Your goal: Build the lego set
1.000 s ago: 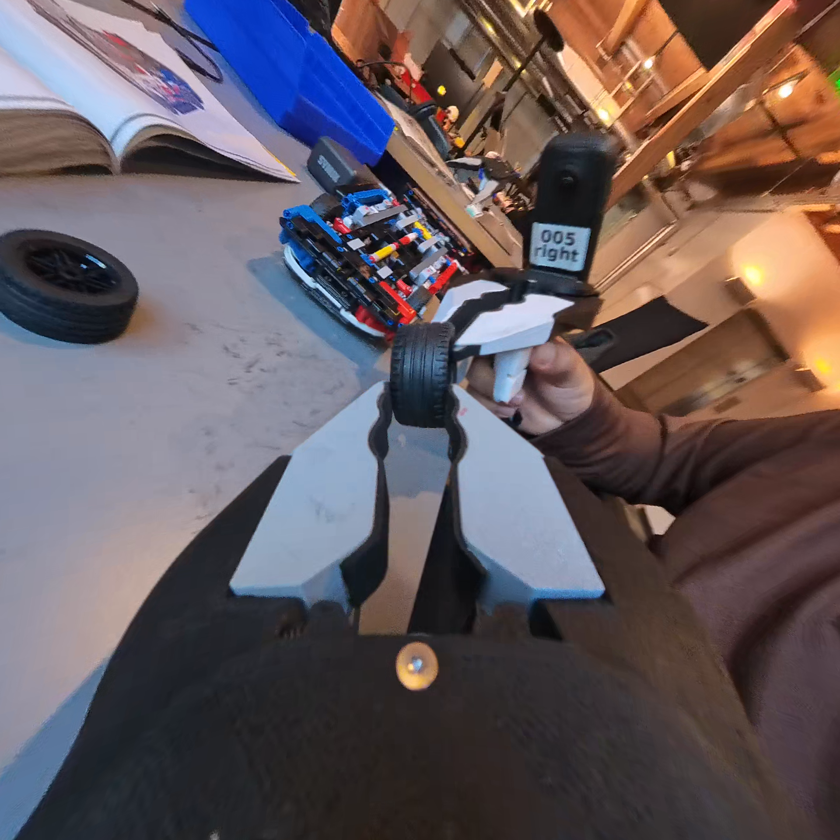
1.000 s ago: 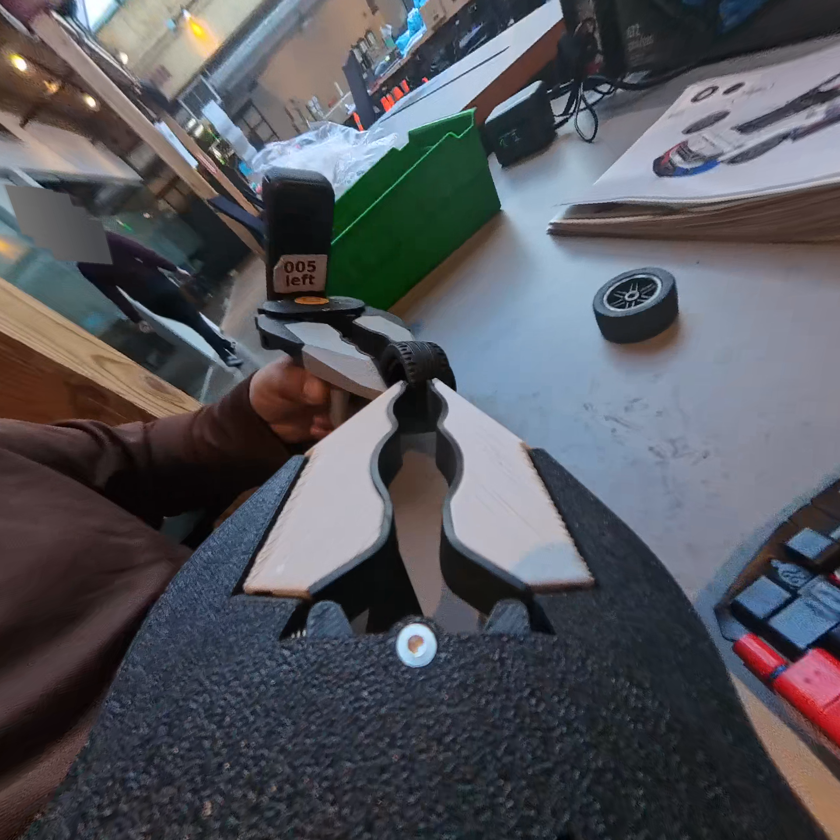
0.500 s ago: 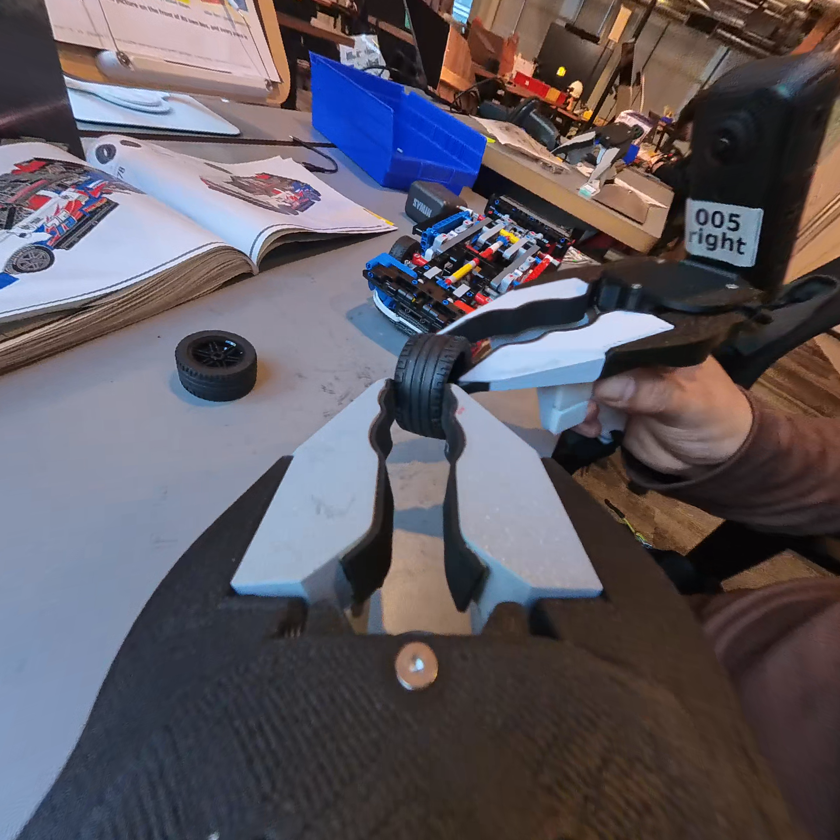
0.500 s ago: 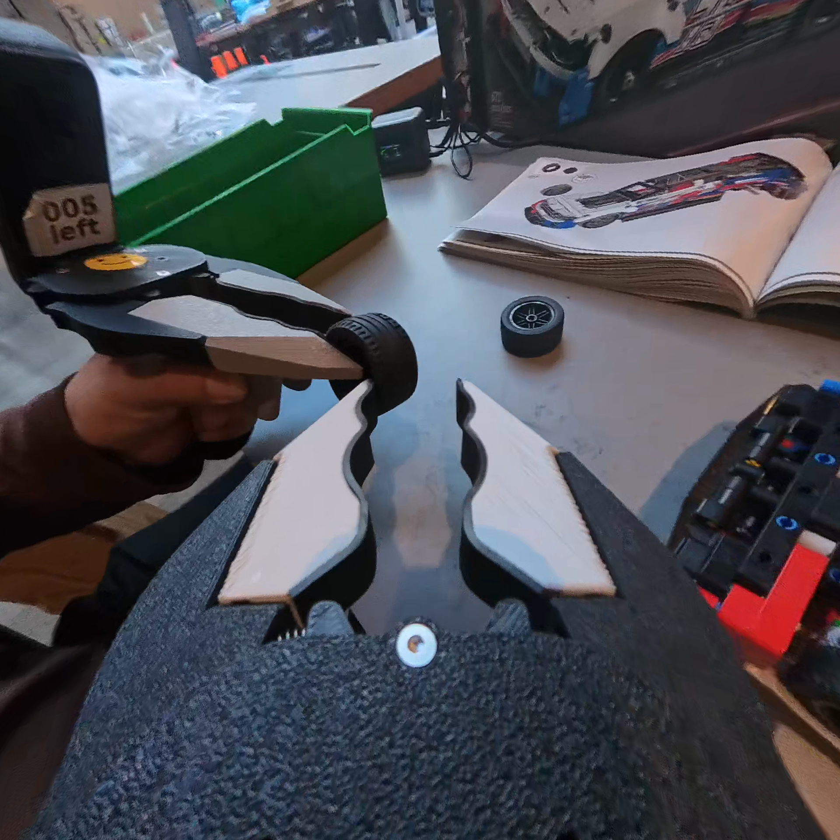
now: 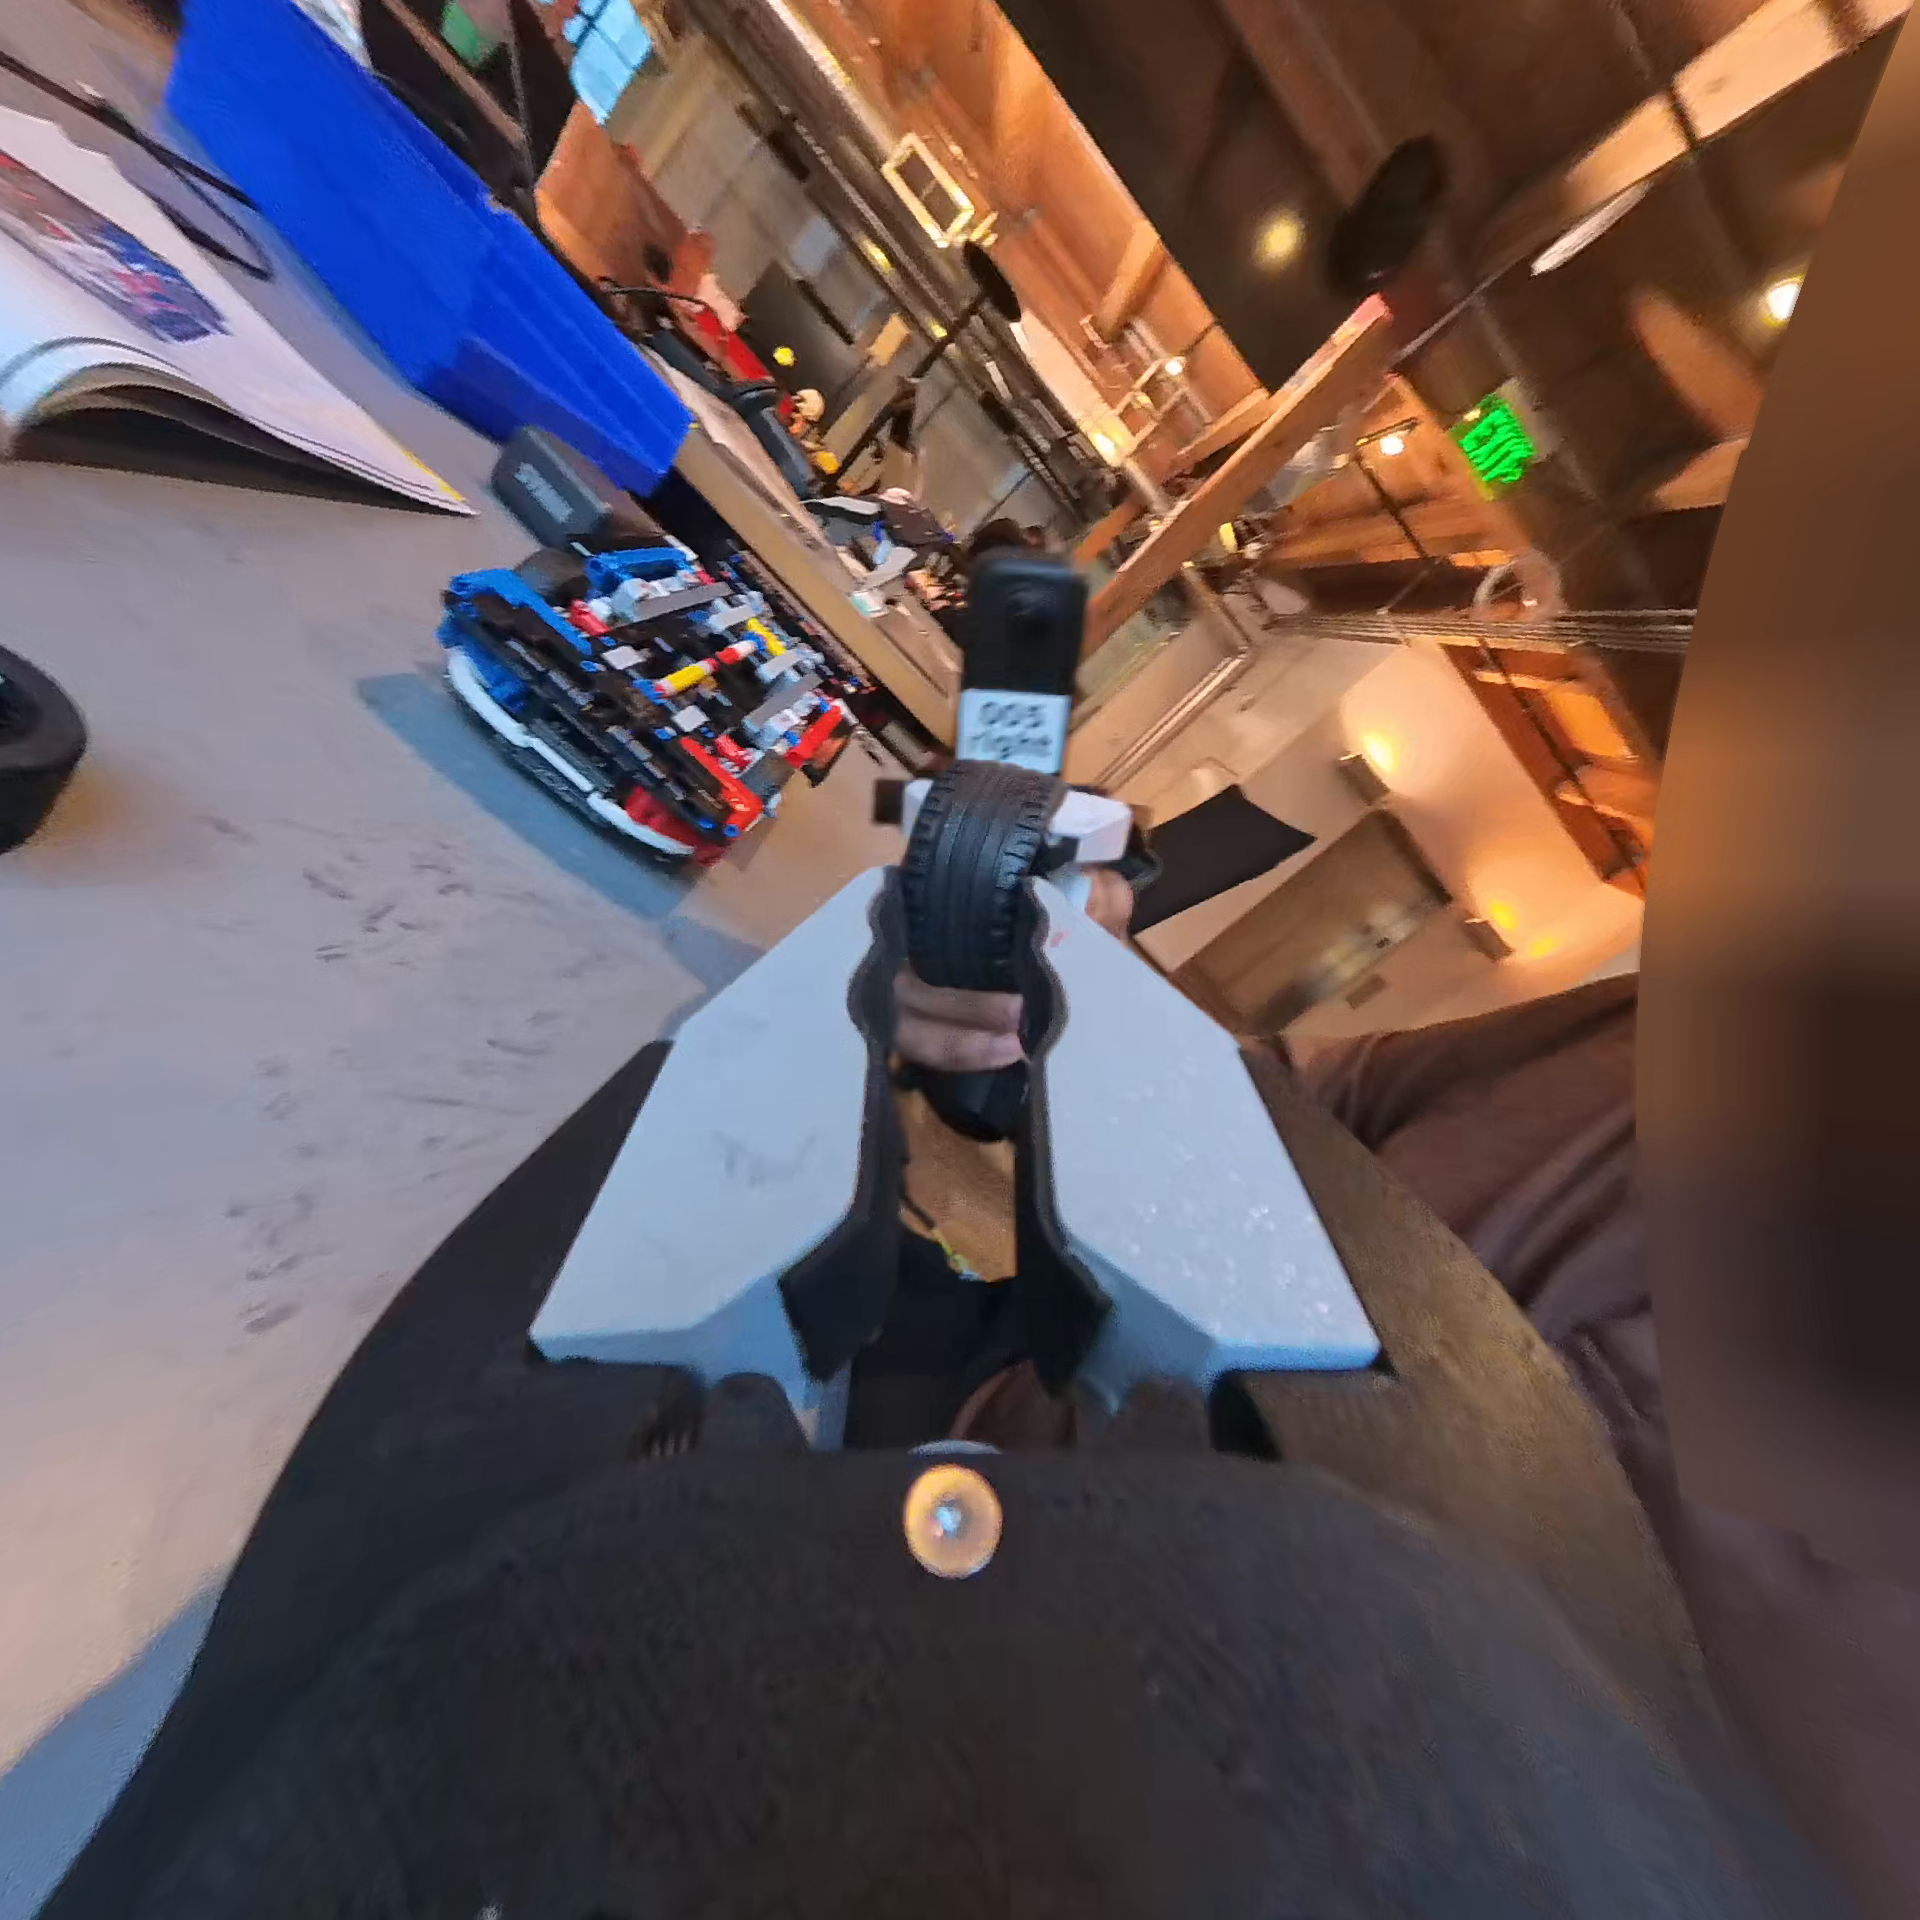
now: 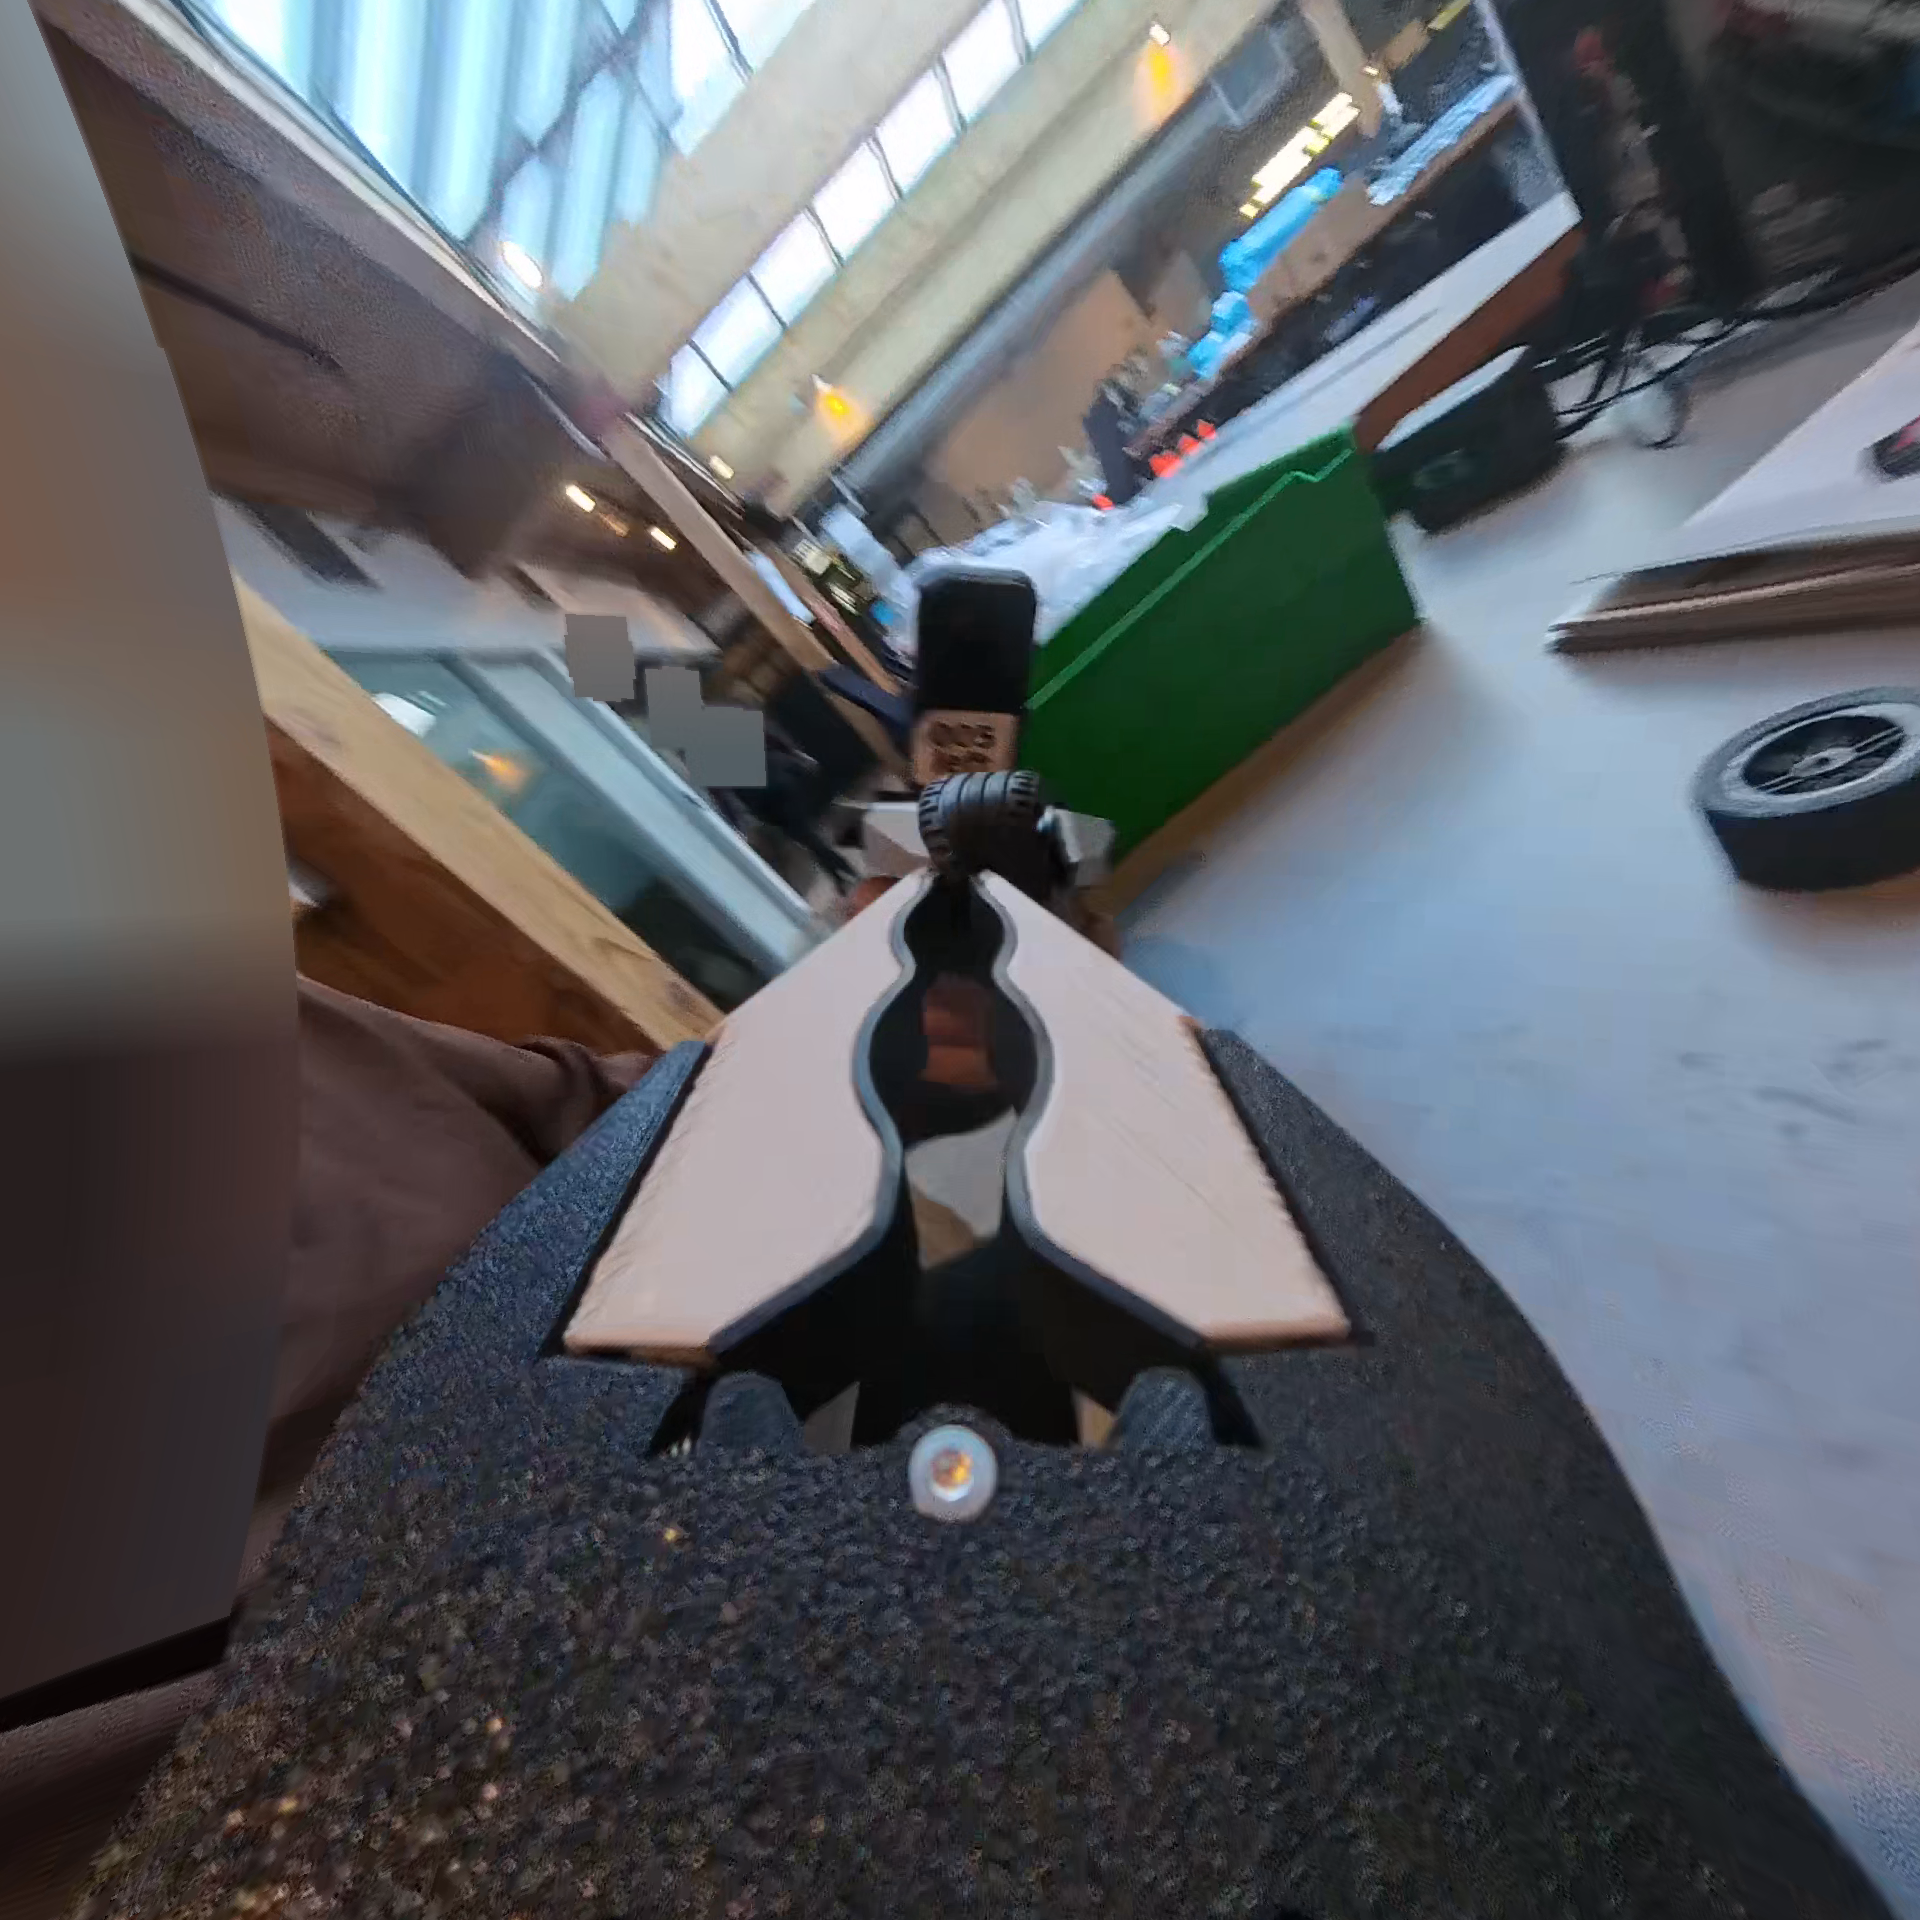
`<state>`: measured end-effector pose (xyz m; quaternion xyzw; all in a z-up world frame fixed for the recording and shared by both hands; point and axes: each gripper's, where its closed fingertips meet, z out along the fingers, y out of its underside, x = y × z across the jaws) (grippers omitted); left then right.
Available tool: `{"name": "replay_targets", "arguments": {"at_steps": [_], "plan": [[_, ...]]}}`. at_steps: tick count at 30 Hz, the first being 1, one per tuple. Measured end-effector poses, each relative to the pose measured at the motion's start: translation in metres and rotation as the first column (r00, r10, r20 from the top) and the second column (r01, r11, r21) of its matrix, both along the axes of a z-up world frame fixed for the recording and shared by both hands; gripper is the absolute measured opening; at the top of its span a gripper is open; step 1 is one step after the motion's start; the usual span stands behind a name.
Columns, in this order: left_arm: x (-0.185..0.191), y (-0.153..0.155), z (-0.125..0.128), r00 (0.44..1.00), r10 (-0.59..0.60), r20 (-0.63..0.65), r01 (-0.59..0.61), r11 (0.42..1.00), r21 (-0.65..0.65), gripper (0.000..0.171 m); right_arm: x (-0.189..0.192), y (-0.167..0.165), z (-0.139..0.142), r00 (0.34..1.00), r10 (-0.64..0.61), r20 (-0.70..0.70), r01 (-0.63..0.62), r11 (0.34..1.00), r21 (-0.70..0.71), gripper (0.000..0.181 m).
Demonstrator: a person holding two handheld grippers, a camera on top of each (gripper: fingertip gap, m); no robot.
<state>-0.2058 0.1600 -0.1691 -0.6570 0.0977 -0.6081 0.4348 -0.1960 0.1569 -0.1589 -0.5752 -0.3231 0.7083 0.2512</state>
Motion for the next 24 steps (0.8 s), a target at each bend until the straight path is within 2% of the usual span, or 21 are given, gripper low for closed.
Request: {"name": "replay_targets", "arguments": {"at_steps": [2,3,4,5,7,9,10,11,14,17,19,21,23,24], "plan": [[0.0,0.0,0.001,0.999,-0.02,0.03,0.02,1.0,-0.009,0.018,0.001,0.0,0.002,0.998,0.018,-0.059,-0.024,0.994,-0.102,0.0],[-0.001,0.001,-0.001,0.999,-0.011,0.033,0.011,1.0,-0.01,0.017,0.0,0.001,0.0,0.999,0.013,-0.053,-0.019,0.993,-0.116,0.0],[-0.003,0.003,-0.005,0.999,0.0,0.036,0.001,1.0,-0.028,0.018,-0.002,0.002,-0.005,1.0,-0.01,-0.006,0.009,0.997,-0.072,0.0],[-0.004,0.004,-0.009,0.998,0.004,0.061,0.0,0.998,-0.061,0.017,-0.003,0.003,-0.012,0.996,-0.05,0.067,0.047,0.998,0.045,0.0],[-0.004,0.007,-0.01,0.993,0.028,0.118,-0.016,0.995,-0.102,0.017,-0.003,0.005,-0.015,0.972,-0.151,0.181,0.097,0.955,0.28,0.0],[-0.006,0.016,-0.018,0.994,0.101,0.037,-0.099,0.992,-0.073,0.018,-0.002,0.015,-0.025,0.901,-0.323,0.29,0.119,0.826,0.55,0.0],[-0.007,0.019,-0.02,0.992,0.126,0.0,-0.126,0.99,-0.056,0.018,-0.003,0.018,-0.029,0.874,-0.37,0.316,0.118,0.791,0.6,0.0],[-0.008,0.02,-0.022,0.988,0.15,-0.038,-0.152,0.988,-0.041,0.018,-0.003,0.021,-0.031,0.861,-0.381,0.338,0.125,0.801,0.586,0.002],[-0.005,0.022,-0.024,0.961,0.23,-0.155,-0.23,0.973,0.016,0.018,-0.003,0.023,-0.033,0.88,-0.327,0.344,0.177,0.899,0.4,0.009],[-0.007,0.024,-0.021,0.918,0.318,-0.239,-0.302,0.948,0.1,0.018,0.0,0.026,-0.038,0.89,-0.298,0.344,0.205,0.937,0.282,0.021],[-0.007,0.024,-0.017,0.904,0.342,-0.257,-0.317,0.939,0.133,0.018,0.0,0.026,-0.042,0.893,-0.289,0.346,0.207,0.945,0.253,0.027],[-0.007,0.023,-0.017,0.908,0.338,-0.248,-0.318,0.941,0.119,0.018,-0.001,0.025,-0.04,0.904,-0.288,0.316,0.216,0.945,0.245,0.026],[-0.006,0.023,-0.017,0.916,0.33,-0.228,-0.316,0.944,0.1,0.018,-0.004,0.02,-0.034,0.932,-0.239,0.273,0.183,0.959,0.216,0.011],[-0.007,0.022,-0.013,0.927,0.32,-0.195,-0.308,0.947,0.088,0.018,-0.004,0.019,-0.029,0.945,-0.228,0.235,0.185,0.964,0.19,0.01]]}}
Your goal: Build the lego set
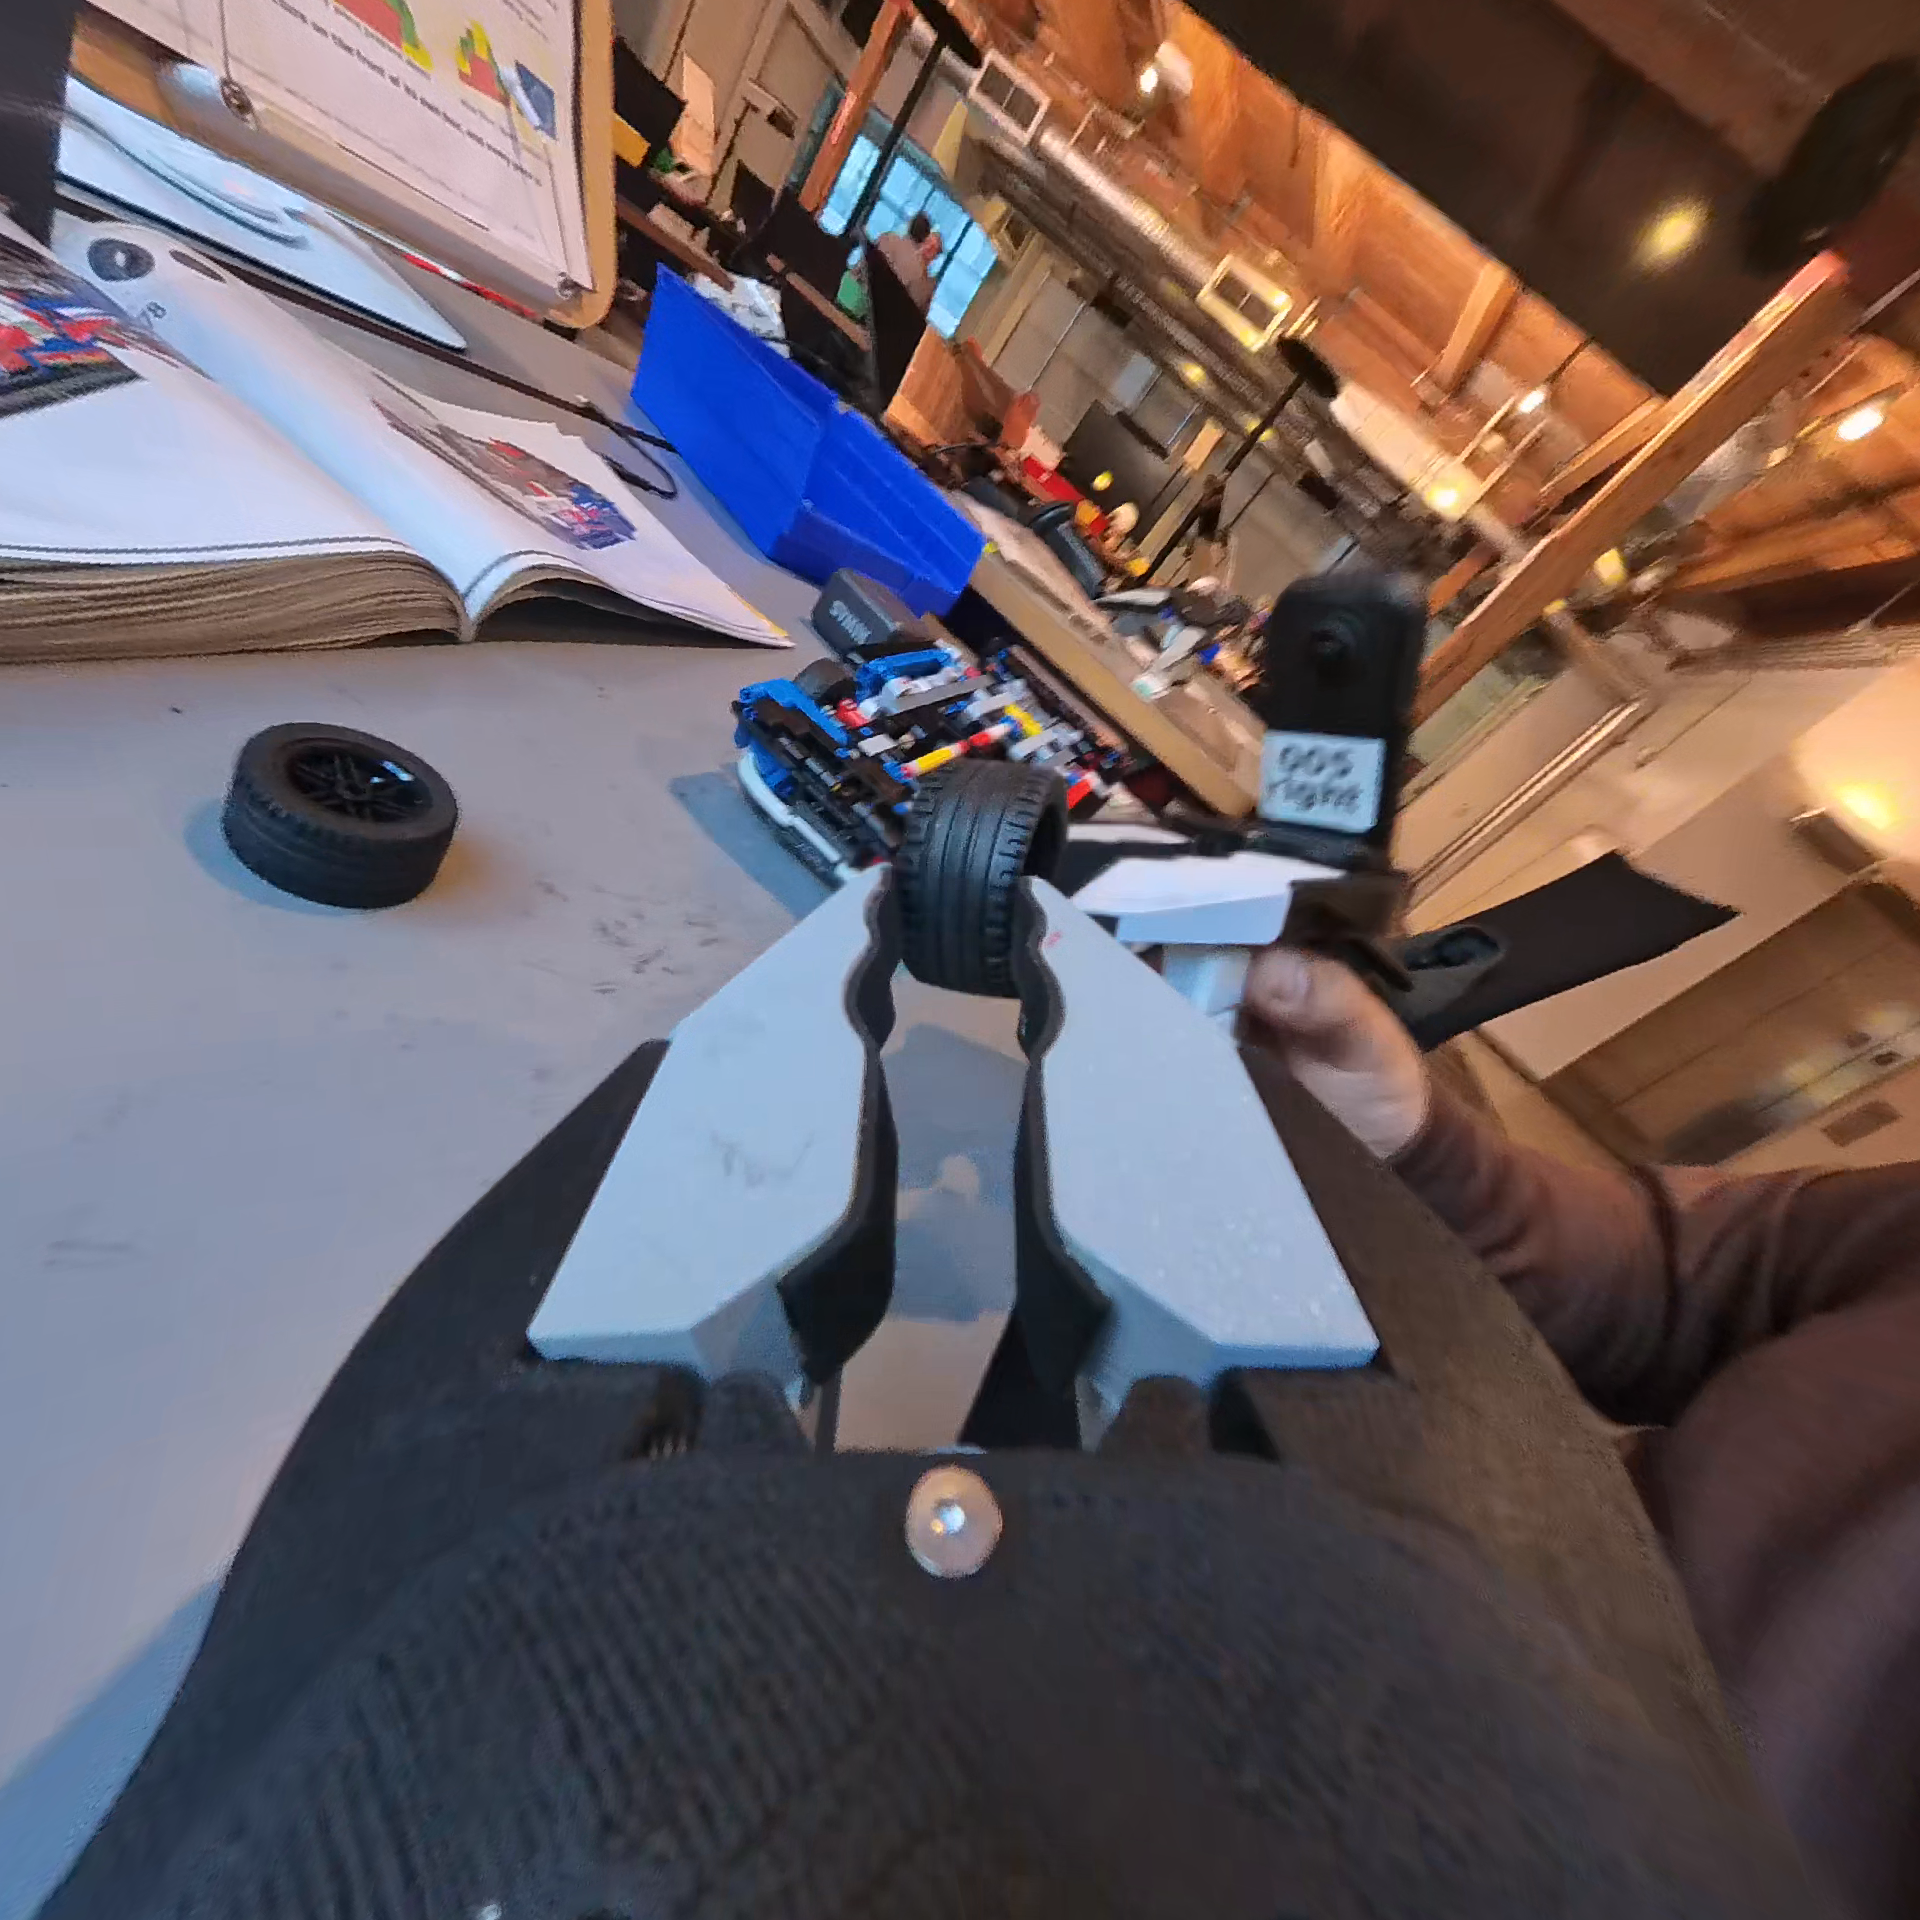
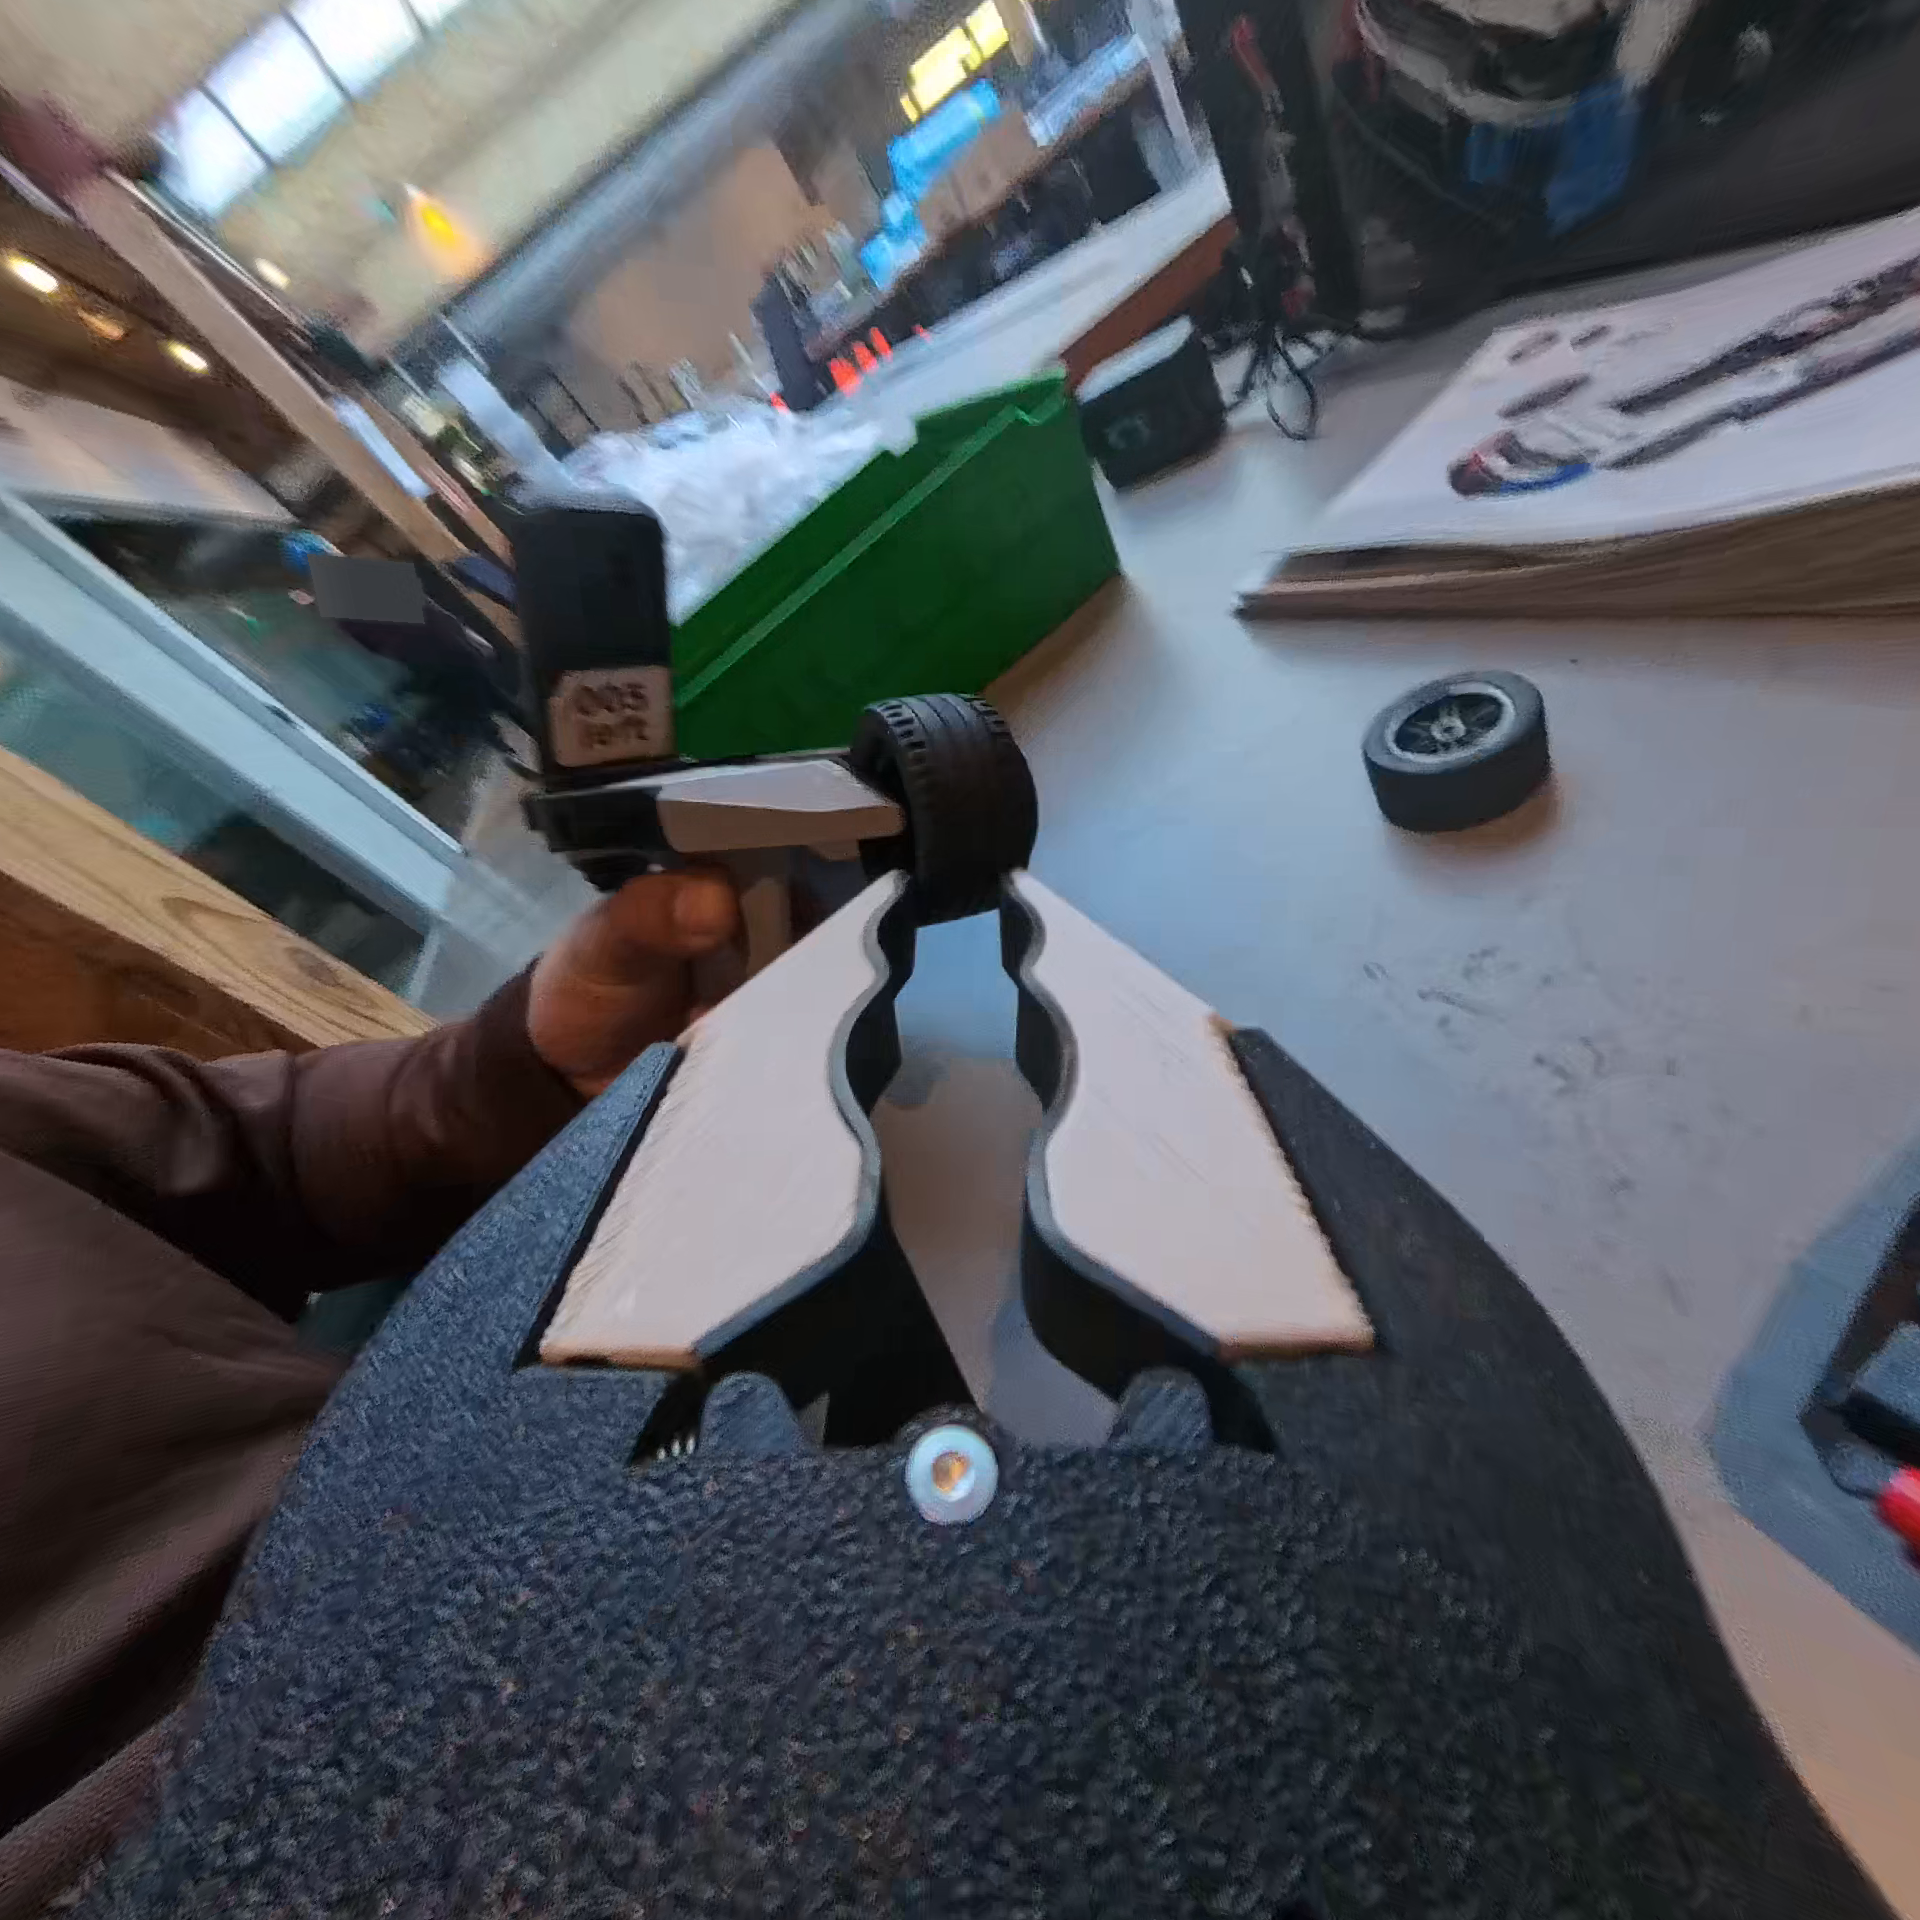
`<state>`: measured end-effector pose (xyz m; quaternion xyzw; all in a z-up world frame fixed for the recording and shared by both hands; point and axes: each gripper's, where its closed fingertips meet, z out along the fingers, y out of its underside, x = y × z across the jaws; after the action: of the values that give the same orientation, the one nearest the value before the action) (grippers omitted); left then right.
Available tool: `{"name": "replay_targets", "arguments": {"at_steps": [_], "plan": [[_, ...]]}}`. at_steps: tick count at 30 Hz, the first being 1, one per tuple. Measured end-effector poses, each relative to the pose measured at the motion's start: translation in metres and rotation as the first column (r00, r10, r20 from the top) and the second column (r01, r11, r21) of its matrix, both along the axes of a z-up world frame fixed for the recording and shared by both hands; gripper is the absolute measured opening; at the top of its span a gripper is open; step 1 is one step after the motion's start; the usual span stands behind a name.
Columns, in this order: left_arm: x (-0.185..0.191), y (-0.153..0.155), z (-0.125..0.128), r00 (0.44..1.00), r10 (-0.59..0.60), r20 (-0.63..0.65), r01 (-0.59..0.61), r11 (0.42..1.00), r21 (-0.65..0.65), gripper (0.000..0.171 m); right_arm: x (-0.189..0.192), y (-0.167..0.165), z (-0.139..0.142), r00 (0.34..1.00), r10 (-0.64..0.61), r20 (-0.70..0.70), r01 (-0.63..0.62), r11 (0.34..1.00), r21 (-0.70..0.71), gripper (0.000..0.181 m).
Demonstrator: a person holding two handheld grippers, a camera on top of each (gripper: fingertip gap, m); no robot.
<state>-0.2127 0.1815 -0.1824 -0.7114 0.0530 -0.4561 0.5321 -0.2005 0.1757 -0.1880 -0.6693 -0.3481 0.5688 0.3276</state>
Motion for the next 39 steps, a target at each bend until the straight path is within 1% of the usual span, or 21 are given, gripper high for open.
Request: {"name": "replay_targets", "arguments": {"at_steps": [5,7,9,11,12,13,14,15,17,18,19,20,22,23,25,27,29,31,34,36,39], "plan": [[0.0,-0.006,0.005,0.999,-0.026,0.03,0.026,1.0,-0.013,0.018,-0.001,-0.005,0.006,0.991,0.069,-0.113,-0.08,0.992,-0.094,0.0],[0.0,-0.006,0.002,0.999,-0.027,0.02,0.027,1.0,0.003,0.018,-0.001,-0.003,0.002,0.996,0.055,-0.064,-0.057,0.998,-0.033,0.0],[0.0,-0.007,0.003,0.998,-0.063,0.027,0.062,0.997,0.041,0.018,-0.001,-0.003,0.001,0.999,0.036,0.009,-0.037,0.994,0.101,0.0],[0.001,-0.011,0.002,0.99,-0.078,-0.115,0.095,0.984,0.148,0.017,-0.001,-0.005,-0.002,0.994,0.041,0.097,-0.062,0.972,0.225,0.0],[0.003,-0.015,-0.002,0.952,-0.063,-0.301,0.141,0.959,0.245,0.018,0.0,-0.007,-0.008,0.986,0.065,0.156,-0.101,0.967,0.234,0.002],[0.005,-0.019,-0.012,0.849,-0.006,-0.528,0.216,0.916,0.337,0.018,0.004,-0.011,-0.018,0.967,0.102,0.234,-0.156,0.962,0.225,0.003],[0.005,-0.022,-0.022,0.704,0.079,-0.706,0.294,0.872,0.391,0.018,0.01,-0.013,-0.029,0.944,0.124,0.305,-0.197,0.955,0.222,0.003],[0.005,-0.024,-0.032,0.541,0.165,-0.824,0.369,0.834,0.41,0.018,0.016,-0.013,-0.035,0.929,0.131,0.345,-0.22,0.947,0.234,0.007],[0.007,-0.029,-0.05,0.24,0.339,-0.91,0.514,0.751,0.415,0.019,0.024,-0.011,-0.041,0.914,0.119,0.387,-0.239,0.93,0.278,0.037],[0.009,-0.03,-0.059,0.142,0.406,-0.903,0.556,0.722,0.412,0.019,0.025,-0.012,-0.045,0.901,0.121,0.417,-0.266,0.912,0.311,0.05],[0.01,-0.032,-0.074,0.071,0.408,-0.91,0.587,0.721,0.368,0.02,0.024,-0.017,-0.049,0.888,0.142,0.437,-0.314,0.882,0.352,0.049],[0.011,-0.034,-0.086,0.034,0.389,-0.92,0.59,0.736,0.333,0.021,0.022,-0.021,-0.052,0.88,0.146,0.451,-0.347,0.846,0.404,0.049],[0.017,-0.04,-0.085,0.098,0.365,-0.926,0.572,0.74,0.353,0.023,0.017,-0.029,-0.065,0.845,0.142,0.515,-0.428,0.757,0.493,0.041],[0.017,-0.044,-0.086,0.126,0.31,-0.942,0.557,0.764,0.326,0.024,0.015,-0.028,-0.071,0.828,0.11,0.55,-0.454,0.706,0.543,0.03],[0.016,-0.049,-0.092,0.159,0.203,-0.966,0.513,0.819,0.257,0.034,0.01,-0.034,-0.079,0.803,0.1,0.587,-0.52,0.598,0.61,0.031],[0.009,-0.048,-0.091,0.211,0.168,-0.963,0.44,0.864,0.247,0.042,0.008,-0.039,-0.083,0.778,0.088,0.622,-0.576,0.496,0.65,0.021],[0.003,-0.052,-0.086,0.349,0.064,-0.935,0.352,0.916,0.194,0.053,0.009,-0.038,-0.087,0.758,0.056,0.65,-0.611,0.412,0.676,0.022],[-0.006,-0.049,-0.075,0.492,0.008,-0.87,0.256,0.954,0.154,0.051,0.013,-0.039,-0.086,0.747,0.086,0.659,-0.621,0.443,0.646,0.019],[0.002,-0.048,-0.067,0.622,-0.139,-0.77,0.278,0.959,0.051,0.055,0.017,-0.037,-0.068,0.752,0.206,0.626,-0.604,0.596,0.529,0.015],[0.01,-0.045,-0.074,0.625,-0.214,-0.751,0.315,0.949,-0.008,0.058,0.016,-0.033,-0.054,0.741,0.276,0.612,-0.607,0.666,0.435,0.007],[0.009,-0.042,-0.095,0.542,-0.26,-0.799,0.332,0.94,-0.081,0.052,0.006,-0.036,-0.051,0.671,0.356,0.651,-0.654,0.697,0.294,0.0]]}}
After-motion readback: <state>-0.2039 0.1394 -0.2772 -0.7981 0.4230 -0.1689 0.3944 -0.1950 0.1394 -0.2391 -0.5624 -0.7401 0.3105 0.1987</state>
